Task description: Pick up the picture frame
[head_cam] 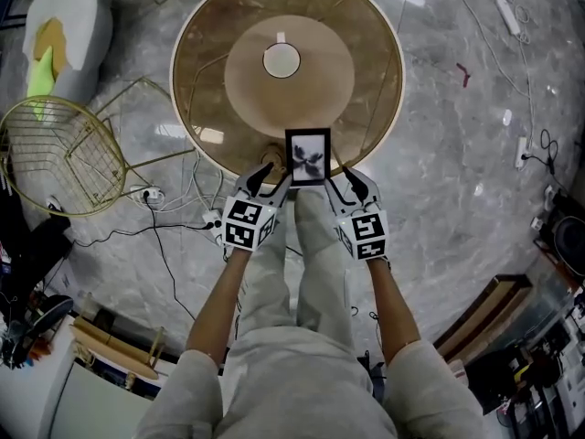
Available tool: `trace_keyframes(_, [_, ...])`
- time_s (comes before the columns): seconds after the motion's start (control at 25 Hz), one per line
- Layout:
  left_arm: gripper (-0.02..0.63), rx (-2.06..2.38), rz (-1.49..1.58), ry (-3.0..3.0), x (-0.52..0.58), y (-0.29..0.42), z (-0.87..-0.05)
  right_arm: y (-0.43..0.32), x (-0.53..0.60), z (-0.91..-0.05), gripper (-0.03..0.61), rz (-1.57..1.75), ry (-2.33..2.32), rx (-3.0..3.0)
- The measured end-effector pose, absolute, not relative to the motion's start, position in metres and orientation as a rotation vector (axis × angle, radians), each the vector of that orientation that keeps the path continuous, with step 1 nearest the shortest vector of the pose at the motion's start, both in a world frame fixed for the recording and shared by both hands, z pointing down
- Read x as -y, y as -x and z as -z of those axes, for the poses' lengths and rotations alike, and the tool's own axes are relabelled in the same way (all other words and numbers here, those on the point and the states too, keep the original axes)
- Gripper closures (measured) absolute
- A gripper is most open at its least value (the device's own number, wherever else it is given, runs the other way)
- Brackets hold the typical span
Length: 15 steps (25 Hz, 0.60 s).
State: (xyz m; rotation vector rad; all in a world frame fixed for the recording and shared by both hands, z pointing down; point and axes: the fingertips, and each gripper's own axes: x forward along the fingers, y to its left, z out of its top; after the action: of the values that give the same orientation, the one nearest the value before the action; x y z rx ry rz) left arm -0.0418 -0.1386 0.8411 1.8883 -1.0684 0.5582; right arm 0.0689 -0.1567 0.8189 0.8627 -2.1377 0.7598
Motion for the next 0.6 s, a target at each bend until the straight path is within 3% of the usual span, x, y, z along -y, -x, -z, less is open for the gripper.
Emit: trace_keyframes(0.6, [0.437,1.035,-0.577,-1.858,0.14,0.027,-0.9,-0.071,0.16,-0.879,0.414,-0.807,-0.846,2.105])
